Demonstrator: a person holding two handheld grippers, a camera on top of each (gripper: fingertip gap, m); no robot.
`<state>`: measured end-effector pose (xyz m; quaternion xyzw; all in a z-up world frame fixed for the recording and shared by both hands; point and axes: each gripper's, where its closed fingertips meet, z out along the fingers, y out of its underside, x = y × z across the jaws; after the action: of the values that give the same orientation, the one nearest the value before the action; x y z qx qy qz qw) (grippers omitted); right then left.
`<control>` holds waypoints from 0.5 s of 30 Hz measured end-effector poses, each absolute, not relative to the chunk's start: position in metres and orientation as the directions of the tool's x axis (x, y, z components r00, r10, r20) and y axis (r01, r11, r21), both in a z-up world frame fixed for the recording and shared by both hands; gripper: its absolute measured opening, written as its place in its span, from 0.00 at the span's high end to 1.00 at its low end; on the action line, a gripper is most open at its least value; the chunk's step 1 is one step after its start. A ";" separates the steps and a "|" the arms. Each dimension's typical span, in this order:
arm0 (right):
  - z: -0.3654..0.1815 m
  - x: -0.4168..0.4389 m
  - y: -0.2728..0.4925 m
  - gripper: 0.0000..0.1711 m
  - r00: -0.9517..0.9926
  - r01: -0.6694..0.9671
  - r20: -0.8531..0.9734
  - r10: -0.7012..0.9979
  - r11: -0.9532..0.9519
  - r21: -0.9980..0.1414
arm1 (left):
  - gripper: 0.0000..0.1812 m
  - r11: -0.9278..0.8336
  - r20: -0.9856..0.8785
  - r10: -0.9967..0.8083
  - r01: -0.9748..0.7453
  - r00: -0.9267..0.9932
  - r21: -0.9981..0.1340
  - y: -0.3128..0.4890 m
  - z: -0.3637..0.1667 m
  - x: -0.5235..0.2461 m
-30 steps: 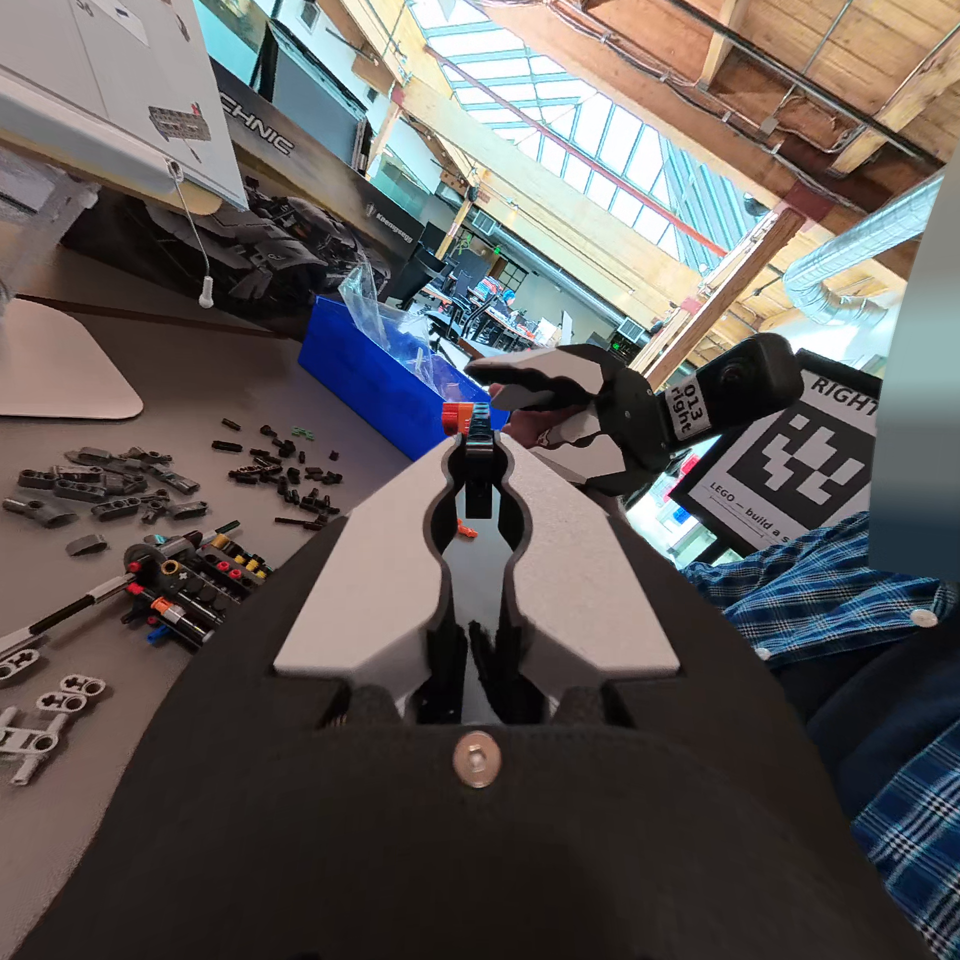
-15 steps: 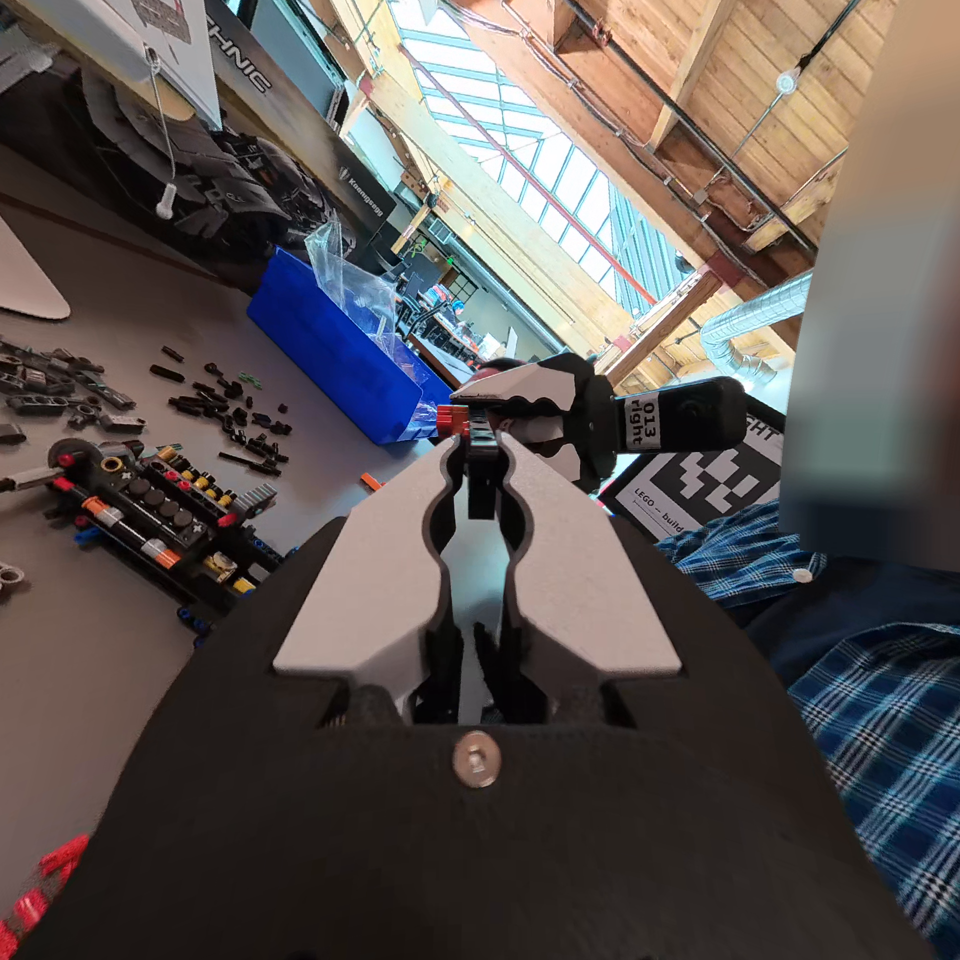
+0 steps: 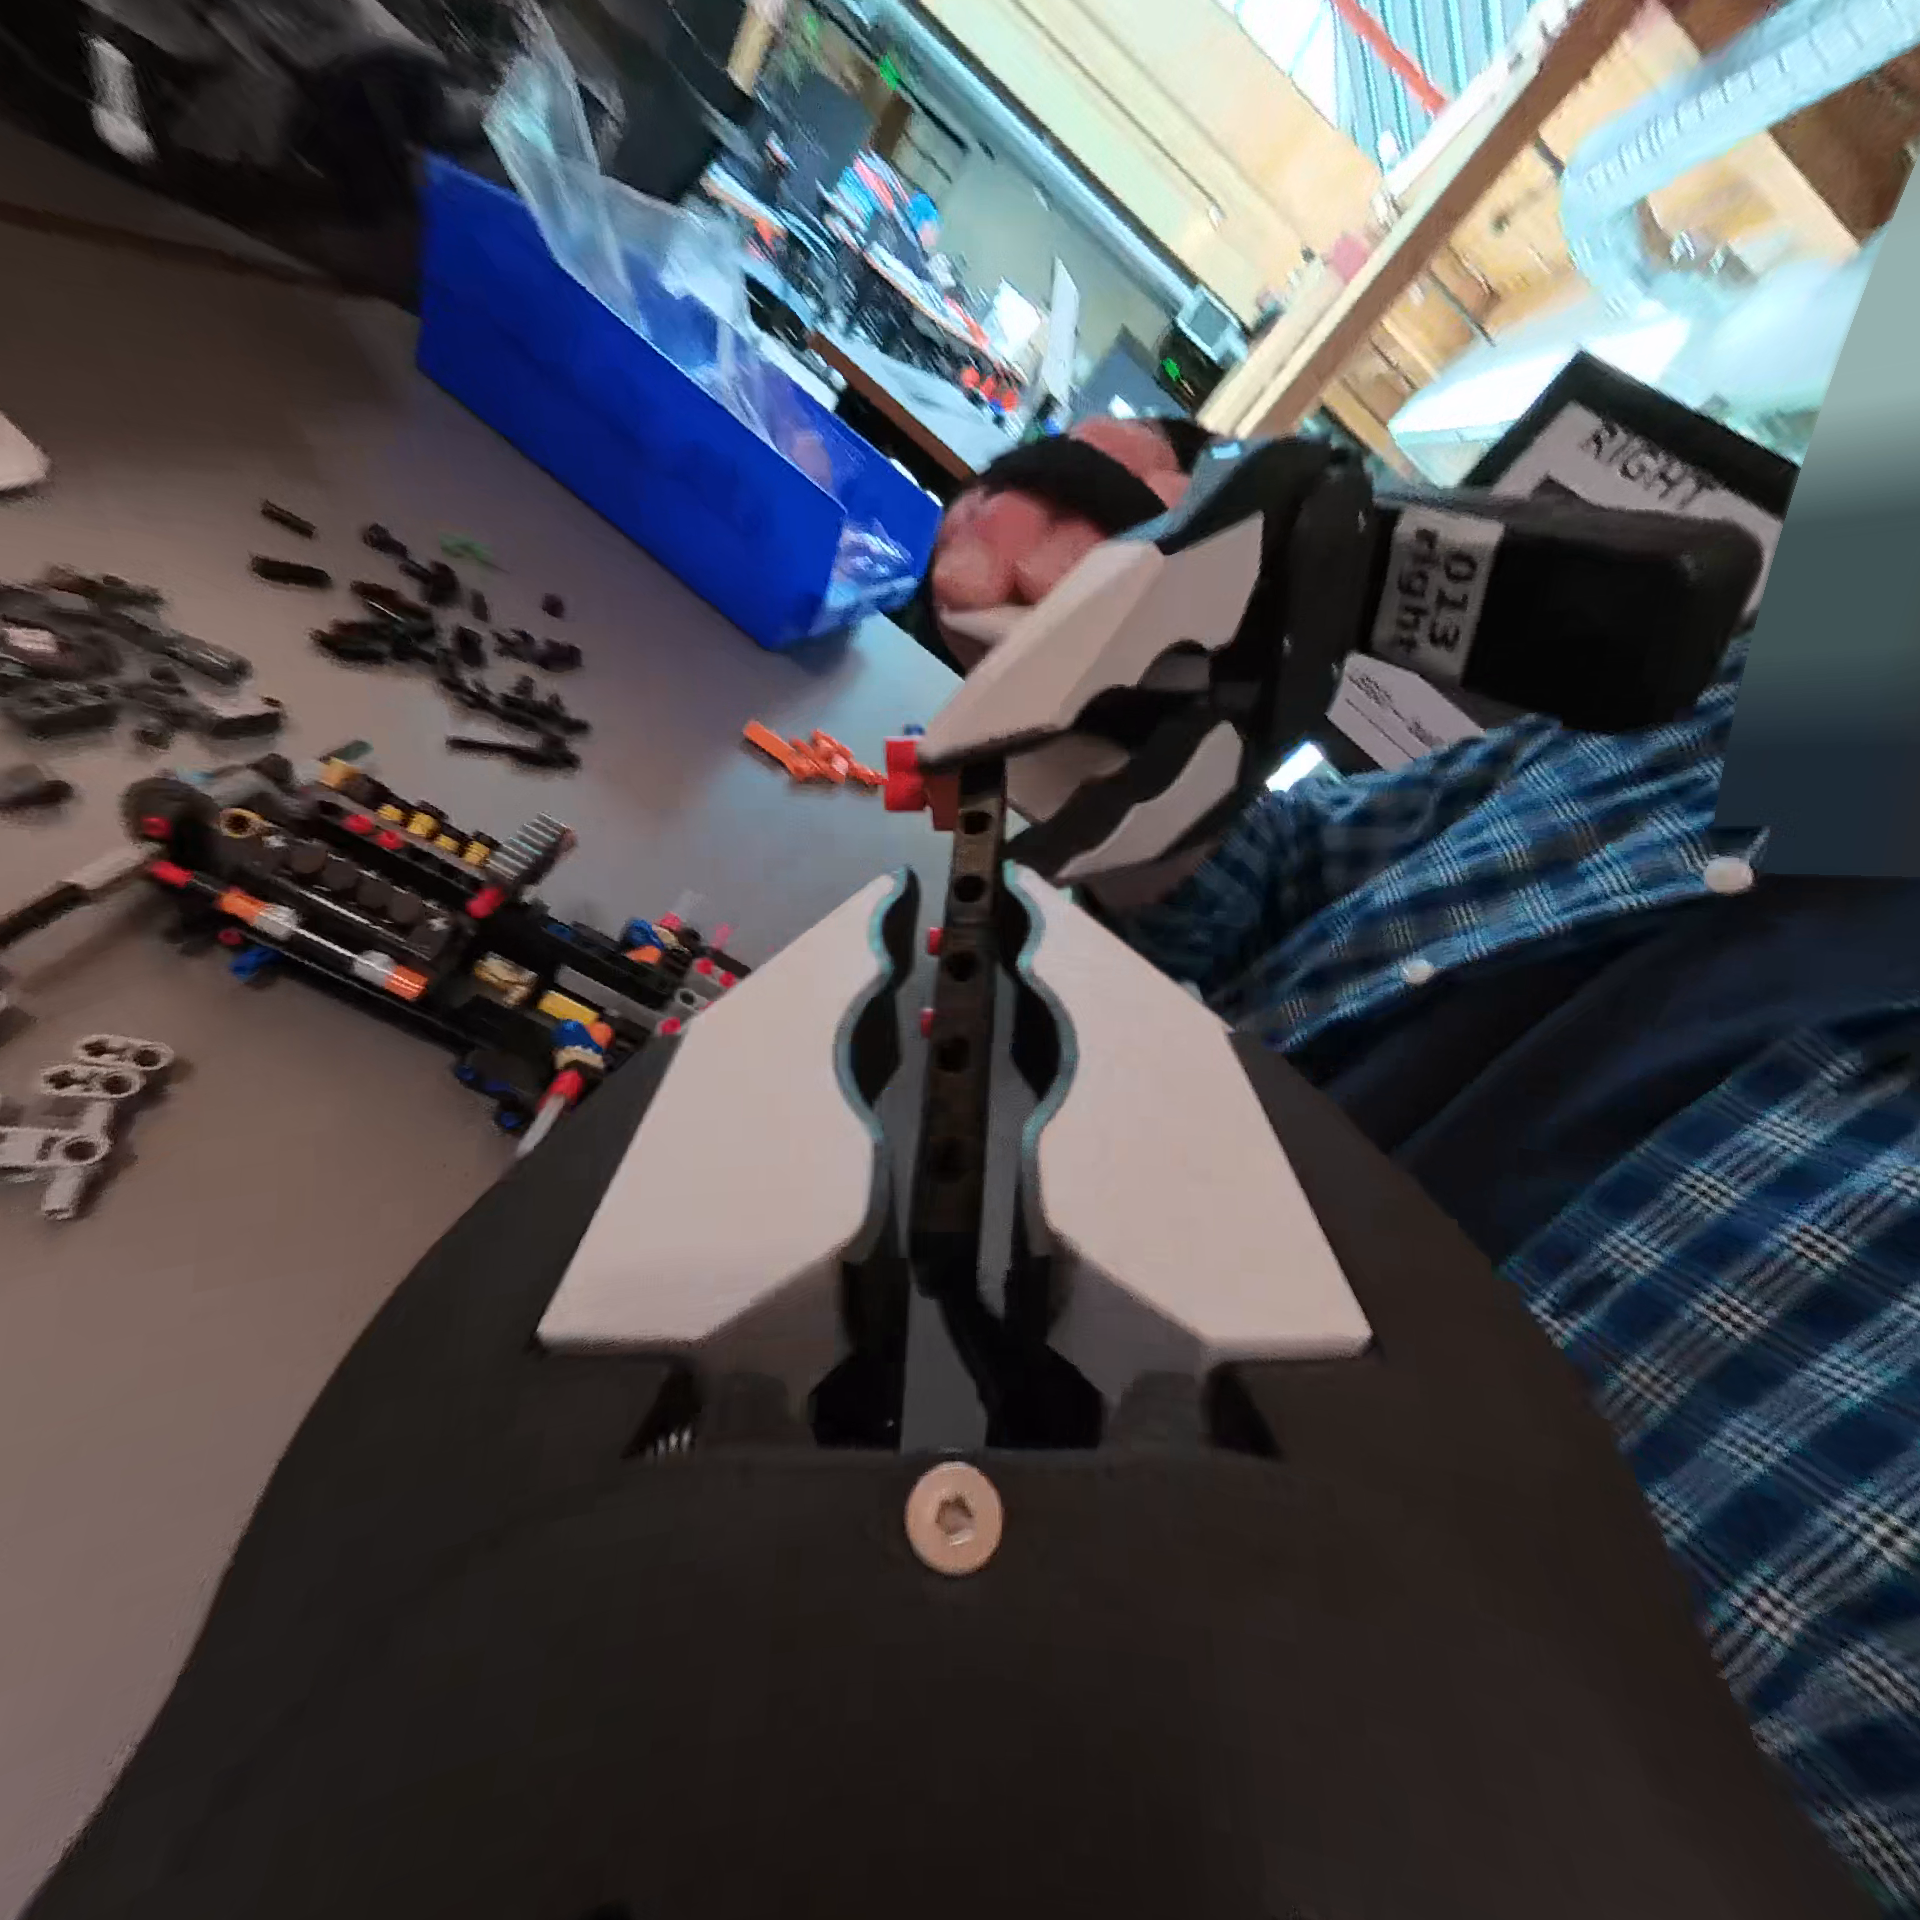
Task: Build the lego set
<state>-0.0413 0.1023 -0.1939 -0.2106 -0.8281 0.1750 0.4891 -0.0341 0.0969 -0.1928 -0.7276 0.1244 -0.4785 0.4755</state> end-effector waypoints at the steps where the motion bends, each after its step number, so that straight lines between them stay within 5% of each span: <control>1: -0.195 -0.043 0.104 0.86 -0.439 0.183 0.738 0.513 0.855 -0.485 | 0.95 -0.524 0.580 -0.636 0.268 0.510 -0.809 0.097 -0.194 -0.034; 8: -0.190 -0.060 0.120 0.80 -0.442 0.244 0.630 0.639 0.761 -0.601 | 0.96 -0.498 0.581 -0.586 0.315 0.565 -0.808 0.102 -0.198 -0.061; 15: -0.205 -0.116 0.238 0.91 -0.162 0.541 0.187 0.969 0.245 -0.805 | 0.96 -0.428 0.554 -0.391 0.388 0.735 -0.816 0.101 -0.213 -0.140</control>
<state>-0.1157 0.2378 -0.2053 -0.5377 -0.7020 0.2969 0.3605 -0.1401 0.1010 -0.2133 -0.7625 0.0009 -0.3642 0.5347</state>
